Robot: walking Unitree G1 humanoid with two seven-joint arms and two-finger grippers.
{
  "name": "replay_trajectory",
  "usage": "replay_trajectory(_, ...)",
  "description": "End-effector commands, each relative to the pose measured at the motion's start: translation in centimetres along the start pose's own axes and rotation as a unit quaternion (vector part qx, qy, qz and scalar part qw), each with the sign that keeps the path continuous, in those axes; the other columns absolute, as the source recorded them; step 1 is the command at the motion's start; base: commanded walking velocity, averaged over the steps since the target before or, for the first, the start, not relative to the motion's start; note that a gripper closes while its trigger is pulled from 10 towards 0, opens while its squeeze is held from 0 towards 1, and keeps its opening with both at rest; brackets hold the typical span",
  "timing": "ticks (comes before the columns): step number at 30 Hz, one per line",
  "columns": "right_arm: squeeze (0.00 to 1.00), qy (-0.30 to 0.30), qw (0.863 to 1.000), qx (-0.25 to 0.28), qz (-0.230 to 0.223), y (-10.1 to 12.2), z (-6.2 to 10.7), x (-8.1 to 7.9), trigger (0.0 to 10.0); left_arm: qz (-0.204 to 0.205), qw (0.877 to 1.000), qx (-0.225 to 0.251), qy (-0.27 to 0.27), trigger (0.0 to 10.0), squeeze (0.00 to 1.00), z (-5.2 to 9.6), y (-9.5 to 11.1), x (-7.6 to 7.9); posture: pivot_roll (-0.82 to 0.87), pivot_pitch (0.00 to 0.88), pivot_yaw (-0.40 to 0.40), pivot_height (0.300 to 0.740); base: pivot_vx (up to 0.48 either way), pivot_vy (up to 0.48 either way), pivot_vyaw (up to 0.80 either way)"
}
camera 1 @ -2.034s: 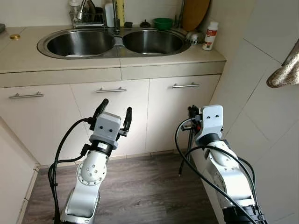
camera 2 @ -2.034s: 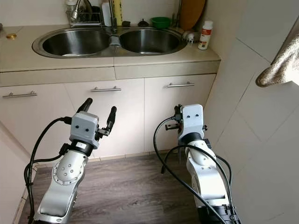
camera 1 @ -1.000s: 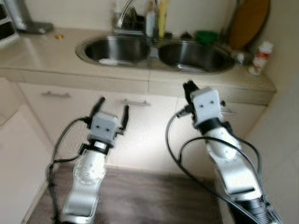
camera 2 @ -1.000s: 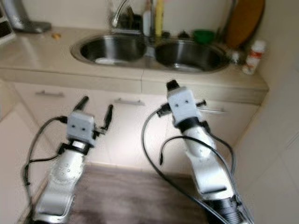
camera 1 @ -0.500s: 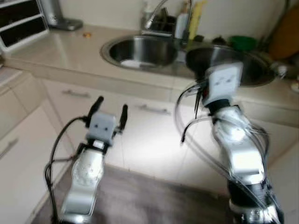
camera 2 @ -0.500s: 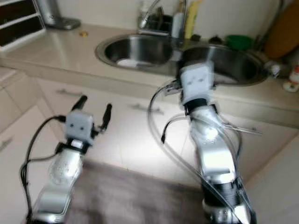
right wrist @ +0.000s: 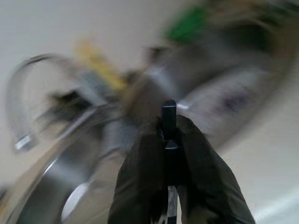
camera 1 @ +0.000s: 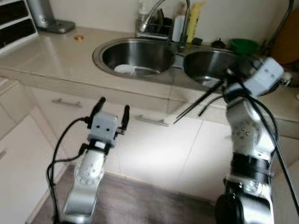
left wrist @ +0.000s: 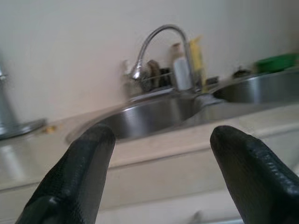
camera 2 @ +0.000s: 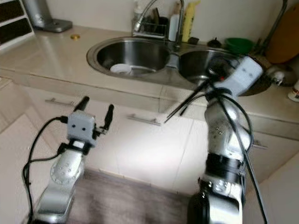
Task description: Kitchen organization
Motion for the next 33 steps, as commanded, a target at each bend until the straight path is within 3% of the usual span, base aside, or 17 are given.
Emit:
replay_trajectory(1,0.0,-0.003,0.999,-0.012,-0.049,0.4,-0.4,-0.9,0.0,-0.007,1.0,0.006,0.003,10.0,0.0,-0.1,0.4,-0.5,0.06,0.0,-0.057,0.74,0.277,0.0,0.0)
replay_trajectory(4,0.0,-0.012,0.995,-0.037,-0.087,0.3,-0.9,-1.0,0.0,-0.006,1.0,0.004,0.002,10.0,0.0,-0.2,0.3,-0.5,0.05,0.0,-0.055,0.74,0.27,0.0,0.0)
replay_trajectory(10,0.0,0.006,0.995,-0.046,-0.089,0.2,-1.0,-1.9,0.0,-0.007,1.0,0.002,0.004,10.0,0.0,-0.2,0.3,-0.5,0.06,0.0,-0.06,0.74,0.168,0.0,0.0)
replay_trajectory(12,0.0,0.065,0.996,-0.028,-0.046,0.7,-0.7,-3.7,0.0,-0.008,1.0,0.004,0.007,10.0,0.0,-0.3,0.3,-0.6,0.07,0.0,-0.061,0.74,0.0,0.0,0.0)
replay_trajectory(13,0.0,0.08,0.997,-0.018,-0.018,0.9,-0.5,-4.2,4.3,-0.007,1.0,0.004,0.008,10.0,0.0,-0.3,0.3,-0.6,0.07,0.0,-0.062,0.74,0.0,0.0,0.0)
replay_trajectory(14,0.0,0.087,0.996,-0.012,-0.001,1.1,-0.4,-4.4,10.0,-0.007,1.0,0.004,0.008,10.0,0.0,-0.3,0.3,-0.6,0.07,0.0,-0.062,0.74,0.0,0.0,0.0)
replay_trajectory(15,0.0,0.131,0.991,0.003,0.03,1.4,0.2,-5.9,10.0,-0.007,1.0,0.002,0.005,10.0,0.0,-0.2,0.2,-0.5,0.07,0.0,-0.059,0.74,0.0,0.0,0.0)
replay_trajectory(17,0.0,0.174,0.983,0.022,0.061,1.9,0.9,-7.2,10.0,-0.008,1.0,0.0,0.002,10.0,0.0,-0.2,0.1,-0.4,0.06,0.0,-0.055,0.74,0.0,0.0,0.0)
replay_trajectory(18,0.0,0.197,0.977,0.0,0.081,1.6,1.3,-8.0,10.0,-0.007,1.0,-0.005,0.0,10.0,0.0,-0.2,-0.1,-0.2,0.06,0.0,-0.054,0.74,0.0,0.0,0.0)
replay_trajectory(20,0.0,0.22,0.97,0.004,0.105,1.8,1.6,-8.6,10.0,-0.006,1.0,-0.007,-0.002,10.0,0.0,-0.2,-0.1,-0.1,0.06,0.0,-0.053,0.74,0.0,0.0,0.0)
replay_trajectory(23,0.0,0.274,0.934,0.027,0.227,2.1,2.6,-10.1,10.0,-0.006,1.0,-0.008,-0.004,10.0,0.0,-0.2,-0.2,0.0,0.06,0.0,-0.053,0.74,0.0,0.0,0.0)
replay_trajectory(26,0.0,0.311,0.876,0.07,0.361,2.6,3.4,-11.3,10.0,-0.007,1.0,-0.01,-0.003,10.0,0.0,-0.1,-0.3,-0.1,0.06,0.0,-0.053,0.74,0.0,0.0,0.0)
replay_trajectory(29,0.0,0.321,0.83,0.052,0.454,2.3,3.6,-11.5,10.0,-0.007,1.0,-0.011,-0.003,10.0,0.0,0.0,-0.4,-0.1,0.06,0.0,-0.056,0.74,0.0,0.0,0.0)
replay_trajectory(30,0.0,0.314,0.794,0.054,0.518,2.2,3.5,-11.4,10.0,-0.007,1.0,-0.012,-0.003,10.0,0.0,0.0,-0.4,-0.1,0.06,0.0,-0.057,0.74,0.0,0.0,0.0)
replay_trajectory(31,0.0,0.303,0.77,0.068,0.557,2.4,3.3,-11.4,10.0,-0.008,1.0,-0.012,-0.003,10.0,0.0,0.0,-0.4,-0.1,0.06,0.0,-0.057,0.74,0.0,0.0,0.0)
replay_trajectory(32,0.0,0.278,0.732,0.099,0.614,2.9,2.9,-11.4,10.0,-0.008,1.0,-0.012,-0.002,10.0,0.0,0.0,-0.4,-0.1,0.06,0.0,-0.057,0.74,0.0,0.0,0.0)
replay_trajectory(33,0.0,0.267,0.722,0.111,0.629,3.1,2.8,-11.4,10.0,-0.008,1.0,-0.012,-0.002,10.0,0.0,0.0,-0.4,-0.1,0.06,0.0,-0.056,0.74,0.0,0.0,0.0)
Point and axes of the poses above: a point about 5 cm out from each wrist's last joint towards the gripper, its own z axis pointing back from the gripper into the wrist, its own y axis along the axis of the wrist's last joint, x = y × z, the point moved 2 cm from there along -z, pointing out of the wrist towards the gripper, and after that the axes turned 7 degrees about z, right-handed, at the moved point
